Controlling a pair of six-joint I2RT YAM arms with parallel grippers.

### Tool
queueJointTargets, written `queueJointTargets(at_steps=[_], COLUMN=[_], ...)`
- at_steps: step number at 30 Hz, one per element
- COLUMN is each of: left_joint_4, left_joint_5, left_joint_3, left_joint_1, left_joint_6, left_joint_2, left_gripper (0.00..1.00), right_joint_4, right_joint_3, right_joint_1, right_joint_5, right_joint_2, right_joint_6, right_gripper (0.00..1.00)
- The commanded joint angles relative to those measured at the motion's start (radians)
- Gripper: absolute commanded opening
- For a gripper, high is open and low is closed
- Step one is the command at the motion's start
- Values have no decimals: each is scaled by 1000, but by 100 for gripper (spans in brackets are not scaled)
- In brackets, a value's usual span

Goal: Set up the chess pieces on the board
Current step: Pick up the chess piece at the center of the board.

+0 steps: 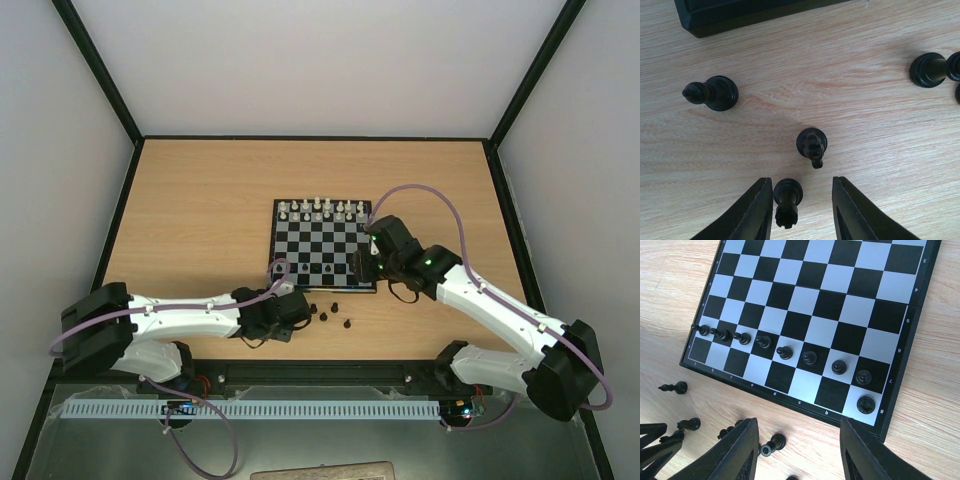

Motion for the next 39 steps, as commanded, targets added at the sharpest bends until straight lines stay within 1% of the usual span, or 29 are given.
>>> queueJointTargets(at_steps=[1,4,9,19,20,25,27,30,33,39], left_joint_4=[-25,-32,-45,-52,-51,-48,-55,-101,-161,-200], left_joint_5=[-31,-34,-23,-6,-6,4,5,-18,-44,-53], left_joint_3=[-6,-6,-18,-32,-35,-33,-32,-1,72,224], left_joint_1=[-4,-5,-5,-5,-5,-5,-6,-5,14,145], left_joint_6=[2,2,-2,-12,-10,-7,-5,2,35,183], left_joint_2=[5,3,8,-8,-8,-5,-3,-13,-27,-19], left_gripper=[35,35,30,28,26,4,3,2,2,2], right_joint_4=[-1,1,1,5,5,6,7,7,5,7], right_joint_3=[-22,-22,-24,-28,-28,-29,-31,-29,-30,-30], right_joint_1=[-4,-2,-2,-4,-2,-4,-3,-2,-2,-3], right_joint_5=[-12,-14,-9,-15,-13,-10,-15,-13,-10,-6], right_joint_2=[-20,-20,-21,-20,-20,-20,-20,-21,-23,-29], right_joint_6=[-10,-11,-11,-12,-12,-10,-12,-12,-10,-10], right_gripper=[45,45,45,45,45,45,45,45,45,45])
